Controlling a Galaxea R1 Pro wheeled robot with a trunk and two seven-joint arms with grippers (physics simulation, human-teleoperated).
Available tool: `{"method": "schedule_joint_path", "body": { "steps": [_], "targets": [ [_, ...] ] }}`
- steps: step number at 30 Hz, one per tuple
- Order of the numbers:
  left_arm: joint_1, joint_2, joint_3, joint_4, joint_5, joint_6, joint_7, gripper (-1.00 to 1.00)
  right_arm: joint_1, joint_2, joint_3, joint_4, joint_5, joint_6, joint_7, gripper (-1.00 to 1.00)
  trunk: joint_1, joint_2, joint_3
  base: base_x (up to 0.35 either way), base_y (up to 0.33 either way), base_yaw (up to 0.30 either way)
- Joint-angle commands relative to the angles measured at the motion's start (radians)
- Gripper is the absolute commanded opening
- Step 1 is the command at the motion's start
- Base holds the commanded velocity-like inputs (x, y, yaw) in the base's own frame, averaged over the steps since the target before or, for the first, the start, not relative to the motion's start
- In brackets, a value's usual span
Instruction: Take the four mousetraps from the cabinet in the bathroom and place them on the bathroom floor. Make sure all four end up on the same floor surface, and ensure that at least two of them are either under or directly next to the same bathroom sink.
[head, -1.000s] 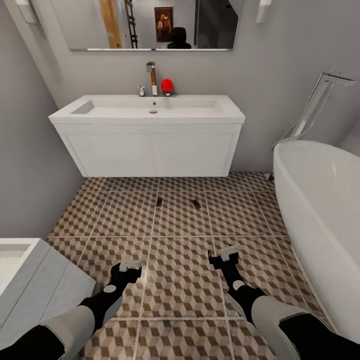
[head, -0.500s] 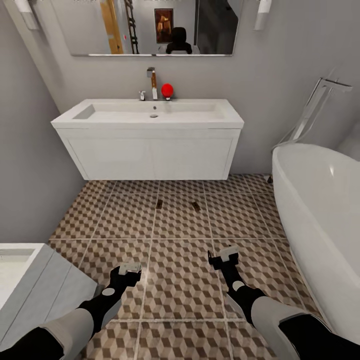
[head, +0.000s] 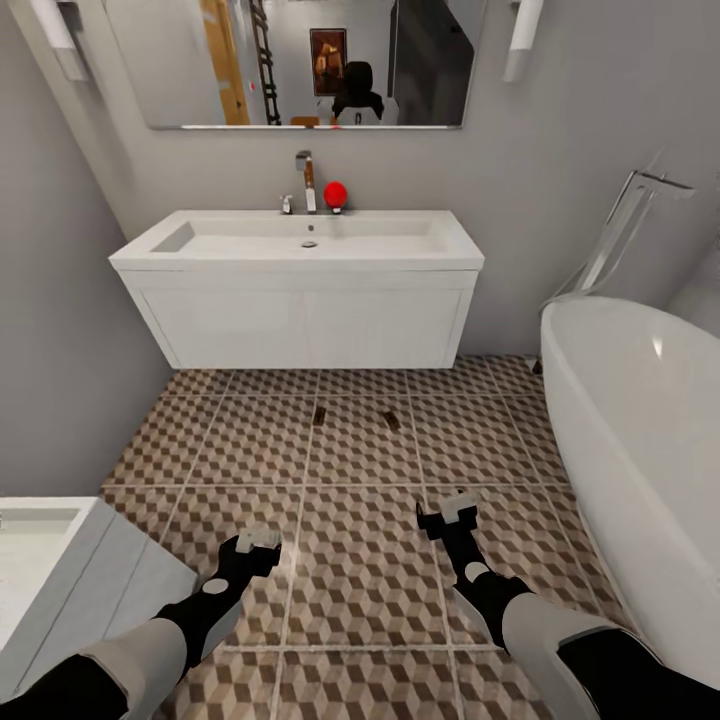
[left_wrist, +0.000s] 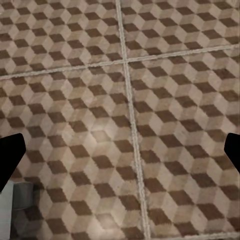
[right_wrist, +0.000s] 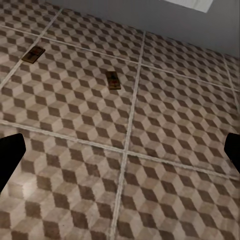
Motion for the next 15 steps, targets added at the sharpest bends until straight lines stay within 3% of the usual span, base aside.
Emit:
{"method": "schedule_joint_path", "body": {
  "steps": [1, 15],
  "targets": [
    [0.0, 0.0, -0.009, 0.0, 0.006, -0.002, 0.005, 1.0, -0.001, 0.0, 0.002, 0.001, 0.01, 0.0, -0.01, 1.0, -0.004, 0.007, 0.004, 0.0, 0.0, 0.0],
    [0.001, 0.0, -0.008, 0.0, 0.006, -0.002, 0.005, 1.0, -0.001, 0.0, 0.002, 0.0, 0.01, 0.0, -0.01, 1.0, -0.058, 0.105, 0.07, 0.0, 0.0, 0.0]
  ]
}}
